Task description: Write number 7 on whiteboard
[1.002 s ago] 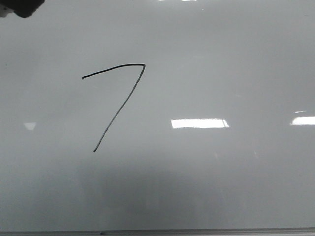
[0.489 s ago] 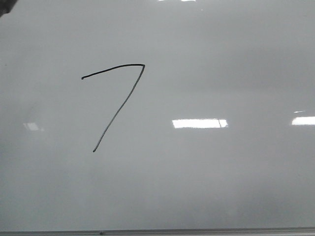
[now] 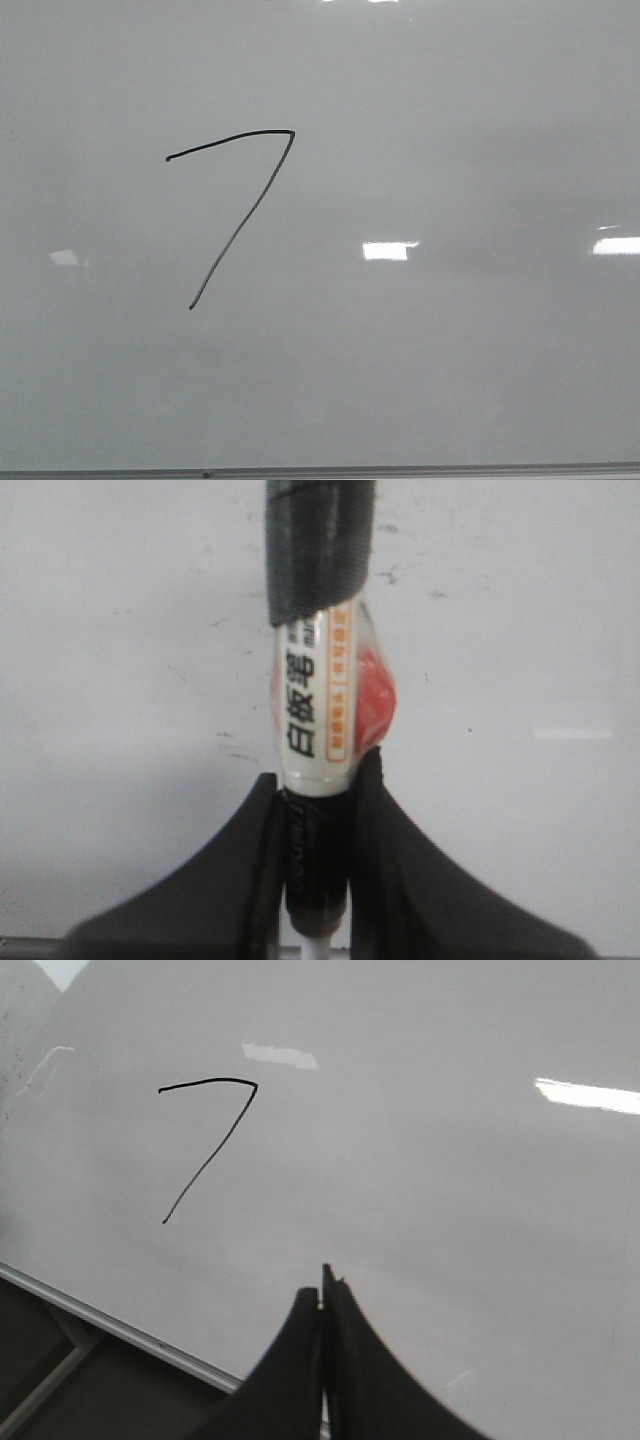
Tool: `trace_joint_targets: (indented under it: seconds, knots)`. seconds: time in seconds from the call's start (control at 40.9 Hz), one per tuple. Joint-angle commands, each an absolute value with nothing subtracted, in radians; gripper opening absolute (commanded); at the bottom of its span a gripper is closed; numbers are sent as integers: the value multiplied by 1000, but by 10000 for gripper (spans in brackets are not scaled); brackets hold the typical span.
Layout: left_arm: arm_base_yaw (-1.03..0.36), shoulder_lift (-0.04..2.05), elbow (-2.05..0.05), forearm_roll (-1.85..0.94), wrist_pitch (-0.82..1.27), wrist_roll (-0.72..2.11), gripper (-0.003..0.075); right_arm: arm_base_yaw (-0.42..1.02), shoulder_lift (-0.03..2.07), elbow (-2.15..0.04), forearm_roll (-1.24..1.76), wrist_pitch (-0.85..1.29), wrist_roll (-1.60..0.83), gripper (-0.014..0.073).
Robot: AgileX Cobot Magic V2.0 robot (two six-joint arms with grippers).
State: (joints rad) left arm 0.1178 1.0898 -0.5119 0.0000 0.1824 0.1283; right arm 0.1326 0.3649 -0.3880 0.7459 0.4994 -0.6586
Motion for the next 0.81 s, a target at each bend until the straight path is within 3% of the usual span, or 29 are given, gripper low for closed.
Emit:
trace_joint_targets:
  seconds: [0.0, 0.342, 0.782]
  knots:
    - [119, 1135, -534, -12, 29, 118, 8, 128, 369, -412, 775, 433, -659, -69]
    - [119, 1363, -538, -15, -217, 118, 10, 128, 369, -412, 775, 435, -659, -69]
    - [119, 1450, -538, -15, -341, 118, 13, 128, 369, -412, 775, 437, -659, -69]
